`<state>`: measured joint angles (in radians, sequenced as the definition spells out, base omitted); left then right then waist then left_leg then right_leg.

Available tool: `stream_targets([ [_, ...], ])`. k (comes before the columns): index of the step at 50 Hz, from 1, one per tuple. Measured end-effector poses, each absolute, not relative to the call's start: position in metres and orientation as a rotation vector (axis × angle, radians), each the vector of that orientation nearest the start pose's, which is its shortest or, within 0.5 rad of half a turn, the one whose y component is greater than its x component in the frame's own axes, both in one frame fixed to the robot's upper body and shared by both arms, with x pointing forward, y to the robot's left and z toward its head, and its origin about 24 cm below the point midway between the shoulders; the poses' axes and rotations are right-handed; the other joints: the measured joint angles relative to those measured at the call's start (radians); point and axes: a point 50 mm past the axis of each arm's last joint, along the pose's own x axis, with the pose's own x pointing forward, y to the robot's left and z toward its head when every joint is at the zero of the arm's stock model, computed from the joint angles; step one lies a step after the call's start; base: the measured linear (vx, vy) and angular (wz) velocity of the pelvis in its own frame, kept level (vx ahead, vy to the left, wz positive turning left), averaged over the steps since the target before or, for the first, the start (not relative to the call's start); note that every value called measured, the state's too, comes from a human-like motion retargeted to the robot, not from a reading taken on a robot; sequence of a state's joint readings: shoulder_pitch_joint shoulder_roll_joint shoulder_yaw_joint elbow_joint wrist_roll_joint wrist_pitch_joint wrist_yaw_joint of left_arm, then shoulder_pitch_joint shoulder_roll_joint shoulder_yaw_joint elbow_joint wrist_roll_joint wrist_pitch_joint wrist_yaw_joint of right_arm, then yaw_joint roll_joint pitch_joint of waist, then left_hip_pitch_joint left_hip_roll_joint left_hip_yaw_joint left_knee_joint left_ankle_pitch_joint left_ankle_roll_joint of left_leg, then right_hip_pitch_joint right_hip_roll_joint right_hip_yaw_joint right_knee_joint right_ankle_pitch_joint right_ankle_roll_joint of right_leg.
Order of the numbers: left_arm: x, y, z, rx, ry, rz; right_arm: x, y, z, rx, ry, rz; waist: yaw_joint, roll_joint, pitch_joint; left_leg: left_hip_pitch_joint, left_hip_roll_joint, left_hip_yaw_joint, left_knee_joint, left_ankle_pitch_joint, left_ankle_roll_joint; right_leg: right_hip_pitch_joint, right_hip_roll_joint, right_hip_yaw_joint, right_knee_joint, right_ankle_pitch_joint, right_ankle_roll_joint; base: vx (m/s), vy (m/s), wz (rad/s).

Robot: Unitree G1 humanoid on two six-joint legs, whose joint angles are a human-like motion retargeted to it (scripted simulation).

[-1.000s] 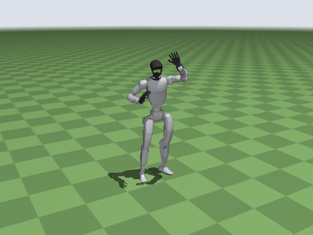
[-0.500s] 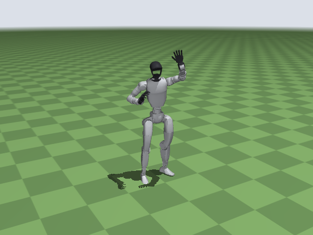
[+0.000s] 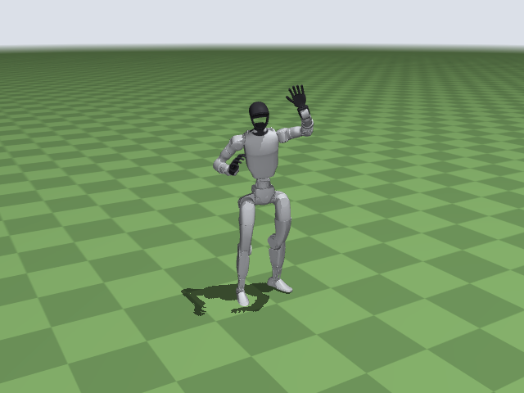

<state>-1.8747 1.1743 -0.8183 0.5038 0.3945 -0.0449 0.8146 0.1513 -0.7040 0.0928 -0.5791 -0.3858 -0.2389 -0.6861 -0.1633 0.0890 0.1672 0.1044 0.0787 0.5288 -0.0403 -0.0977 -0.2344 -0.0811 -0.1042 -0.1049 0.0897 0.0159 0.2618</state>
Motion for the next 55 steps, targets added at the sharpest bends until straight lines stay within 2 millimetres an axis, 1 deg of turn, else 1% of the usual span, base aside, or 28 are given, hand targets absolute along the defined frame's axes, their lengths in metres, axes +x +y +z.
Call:
stream_targets([
  [3, 0.211, 0.191, 0.473, 1.307, -1.805, 0.936, 0.184, -0.187, 0.181, -0.688, -0.939, -0.271, 0.019, -0.018, 0.020, 0.016, 0.008, 0.040, 0.021, -0.017, 0.002, 0.005, 0.014, 0.038, -0.003, 0.001, 0.000, 0.04, -0.06, -0.70],
  [5, 0.199, 0.183, 0.443, 1.299, -1.874, 0.834, 0.182, -0.192, 0.176, -0.702, -0.903, -0.296, 0.031, -0.017, 0.023, 0.016, 0.013, 0.053, 0.041, -0.028, 0.002, 0.011, 0.018, 0.051, -0.013, 0.003, 0.000, 0.04, -0.02, -0.35],
  [7, 0.192, 0.178, 0.436, 1.309, -1.906, 0.794, 0.180, -0.198, 0.168, -0.711, -0.850, -0.312, 0.029, -0.008, 0.014, 0.012, 0.013, 0.052, 0.054, -0.034, 0.004, 0.019, 0.014, 0.052, -0.026, 0.005, 0.000, 0.00, 0.00, 0.00],
  [10, 0.187, 0.183, 0.452, 1.344, -1.892, 0.888, 0.177, -0.203, 0.162, -0.732, -0.805, -0.304, 0.001, 0.033, -0.012, 0.001, 0.007, 0.026, 0.062, -0.037, 0.008, 0.030, -0.002, 0.031, -0.036, 0.003, 0.000, 0.04, 0.07, 0.45],
  [12, 0.197, 0.190, 0.484, 1.318, -1.828, 1.011, 0.176, -0.205, 0.162, -0.746, -0.811, -0.297, -0.015, 0.055, -0.032, -0.009, 0.002, 0.000, 0.056, -0.031, 0.009, 0.031, -0.011, 0.005, -0.031, -0.001, 0.000, 0.02, 0.05, 0.65],
  [14, 0.209, 0.189, 0.522, 1.285, -1.733, 1.085, 0.178, -0.206, 0.160, -0.754, -0.808, -0.304, -0.010, 0.047, -0.048, -0.011, 0.000, -0.017, 0.048, -0.024, 0.007, 0.029, -0.015, -0.011, -0.020, -0.005, 0.000, 0.00, 0.02, 0.44],
  [16, 0.221, 0.198, 0.541, 1.233, -1.589, 1.094, 0.182, -0.207, 0.155, -0.786, -0.783, -0.296, -0.012, 0.045, -0.057, -0.009, 0.000, -0.024, 0.041, -0.020, 0.006, 0.025, -0.015, -0.018, -0.008, -0.009, 0.000, -0.01, 0.00, 0.11],
  [18, 0.229, 0.201, 0.547, 1.162, -1.515, 1.024, 0.187, -0.211, 0.147, -0.817, -0.736, -0.309, -0.012, 0.033, -0.054, -0.005, 0.002, -0.021, 0.039, -0.018, 0.007, 0.021, -0.013, -0.016, 0.002, -0.011, 0.000, 0.00, 0.00, 0.00],
  [20, 0.233, 0.195, 0.539, 1.093, -1.548, 0.897, 0.191, -0.217, 0.137, -0.837, -0.679, -0.350, -0.010, 0.014, -0.037, 0.002, 0.002, -0.011, 0.041, -0.019, 0.009, 0.019, -0.011, -0.007, 0.011, -0.014, 0.000, -0.03, -0.03, -0.28],
  [22, 0.231, 0.182, 0.512, 1.065, -1.653, 0.728, 0.192, -0.222, 0.124, -0.842, -0.614, -0.408, -0.008, -0.009, -0.010, 0.012, 0.001, 0.001, 0.048, -0.024, 0.013, 0.021, -0.011, 0.006, 0.018, -0.017, 0.000, -0.03, -0.03, -0.36],
  [23, 0.230, 0.175, 0.492, 1.057, -1.702, 0.635, 0.193, -0.226, 0.116, -0.878, -0.570, -0.436, -0.006, -0.021, 0.003, 0.017, 0.000, 0.008, 0.052, -0.028, 0.016, 0.024, -0.012, 0.014, 0.020, -0.019, 0.000, -0.03, -0.01, -0.37],
  [25, 0.226, 0.167, 0.439, 0.990, -1.766, 0.442, 0.192, -0.232, 0.100, -0.811, -0.503, -0.516, 0.001, -0.037, 0.022, 0.026, -0.004, 0.020, 0.059, -0.035, 0.020, 0.029, -0.016, 0.028, 0.020, -0.022, 0.000, -0.02, 0.01, -0.33],
  [26, 0.225, 0.165, 0.408, 0.937, -1.752, 0.349, 0.193, -0.239, 0.091, -0.825, -0.455, -0.557, 0.005, -0.042, 0.028, 0.029, -0.007, 0.025, 0.061, -0.039, 0.023, 0.031, -0.018, 0.034, 0.019, -0.023, 0.000, -0.01, 0.03, -0.28],
  [28, 0.219, 0.169, 0.351, 0.825, -1.665, 0.208, 0.197, -0.253, 0.071, -0.853, -0.351, -0.641, 0.011, -0.056, 0.037, 0.035, -0.011, 0.033, 0.065, -0.045, 0.029, 0.036, -0.022, 0.046, 0.015, -0.025, 0.000, 0.00, 0.03, -0.22],
  [30, 0.213, 0.176, 0.301, 0.687, -1.502, 0.122, 0.204, -0.266, 0.055, -0.846, -0.252, -0.728, 0.018, -0.077, 0.042, 0.041, -0.014, 0.038, 0.064, -0.051, 0.034, 0.042, -0.024, 0.053, 0.009, -0.025, 0.000, 0.00, 0.00, 0.00],
  [32, 0.211, 0.181, 0.257, 0.511, -1.298, 0.091, 0.213, -0.281, 0.051, -0.805, -0.197, -0.827, 0.038, -0.102, 0.041, 0.045, -0.013, 0.039, 0.062, -0.054, 0.038, 0.047, -0.022, 0.056, 0.001, -0.023, 0.000, 0.00, 0.00, 0.00],
  [33, 0.210, 0.183, 0.237, 0.421, -1.198, 0.091, 0.217, -0.289, 0.055, -0.790, -0.192, -0.880, 0.054, -0.116, 0.039, 0.047, -0.011, 0.039, 0.061, -0.056, 0.040, 0.050, -0.020, 0.056, -0.003, -0.022, 0.000, 0.00, 0.00, 0.00],
  [35, 0.206, 0.184, 0.204, 0.250, -1.019, 0.100, 0.226, -0.311, 0.075, -0.788, -0.228, -0.989, 0.089, -0.140, 0.031, 0.049, -0.007, 0.036, 0.058, -0.058, 0.044, 0.056, -0.014, 0.052, -0.010, -0.019, 0.000, 0.00, 0.00, 0.00],
  [38, 0.199, 0.181, 0.175, 0.061, -0.828, 0.067, 0.241, -0.349, 0.136, -0.825, -0.375, -1.165, 0.149, -0.173, 0.008, 0.047, 0.005, 0.022, 0.053, -0.058, 0.048, 0.062, -0.003, 0.037, -0.018, -0.015, 0.000, 0.00, -0.03, 0.17],
  [41, 0.196, 0.171, 0.161, -0.035, -0.709, -0.049, 0.249, -0.378, 0.217, -0.847, -0.554, -1.326, 0.206, -0.207, -0.025, 0.039, 0.017, 0.003, 0.048, -0.054, 0.044, 0.065, 0.008, 0.014, -0.024, -0.011, 0.000, 0.00, -0.06, 0.35],
  [43, 0.194, 0.164, 0.156, -0.027, -0.663, -0.152, 0.247, -0.393, 0.280, -0.833, -0.676, -1.445, 0.240, -0.227, -0.046, 0.032, 0.027, -0.010, 0.048, -0.052, 0.032, 0.067, 0.016, -0.002, -0.025, -0.011, 0.000, -0.01, -0.05, 0.41],
  [45, 0.195, 0.157, 0.154, -0.002, -0.639, -0.260, 0.238, -0.398, 0.343, -0.821, -0.789, -1.539, 0.271, -0.248, -0.057, 0.023, 0.030, -0.024, 0.049, -0.049, 0.022, 0.066, 0.017, -0.017, -0.026, -0.011, 0.000, -0.02, -0.03, 0.42],
  [46, 0.196, 0.155, 0.154, 0.007, -0.630, -0.301, 0.234, -0.395, 0.371, -0.820, -0.846, -1.559, 0.284, -0.259, -0.062, 0.018, 0.029, -0.030, 0.049, -0.047, 0.019, 0.066, 0.014, -0.023, -0.026, -0.010, 0.000, -0.02, 0.00, 0.41],
  [47, 0.197, 0.154, 0.154, 0.014, -0.620, -0.334, 0.231, -0.388, 0.399, -0.803, -0.912, -1.562, 0.293, -0.267, -0.066, 0.014, 0.027, -0.037, 0.049, -0.045, 0.016, 0.066, 0.010, -0.029, -0.026, -0.011, 0.000, -0.02, 0.04, 0.42],
  [48, 0.199, 0.154, 0.152, 0.016, -0.610, -0.350, 0.232, -0.371, 0.427, -0.762, -1.000, -1.521, 0.291, -0.270, -0.069, 0.010, 0.023, -0.045, 0.050, -0.043, 0.013, 0.067, 0.004, -0.035, -0.026, -0.012, 0.000, -0.01, 0.08, 0.47],
  [50, 0.201, 0.157, 0.148, -0.009, -0.576, -0.333, 0.242, -0.322, 0.471, -0.729, -1.179, -1.309, 0.269, -0.260, -0.086, 0.003, 0.013, -0.065, 0.057, -0.043, 0.001, 0.077, -0.016, -0.048, -0.030, -0.017, 0.000, 0.00, 0.13, 0.50],
  [52, 0.201, 0.163, 0.146, -0.069, -0.553, -0.290, 0.254, -0.264, 0.487, -0.829, -1.337, -1.094, 0.254, -0.254, -0.093, -0.001, 0.003, -0.074, 0.053, -0.041, 0.003, 0.077, -0.027, -0.054, -0.028, -0.018, 0.000, -0.01, 0.08, 0.32],
  [55, 0.198, 0.173, 0.146, -0.135, -0.551, -0.210, 0.264, -0.192, 0.479, -1.211, -1.518, -0.868, 0.241, -0.233, -0.095, -0.003, -0.007, -0.084, 0.043, -0.037, 0.010, 0.073, -0.038, -0.059, -0.024, -0.020, 0.000, 0.00, 0.02, 0.07],
])
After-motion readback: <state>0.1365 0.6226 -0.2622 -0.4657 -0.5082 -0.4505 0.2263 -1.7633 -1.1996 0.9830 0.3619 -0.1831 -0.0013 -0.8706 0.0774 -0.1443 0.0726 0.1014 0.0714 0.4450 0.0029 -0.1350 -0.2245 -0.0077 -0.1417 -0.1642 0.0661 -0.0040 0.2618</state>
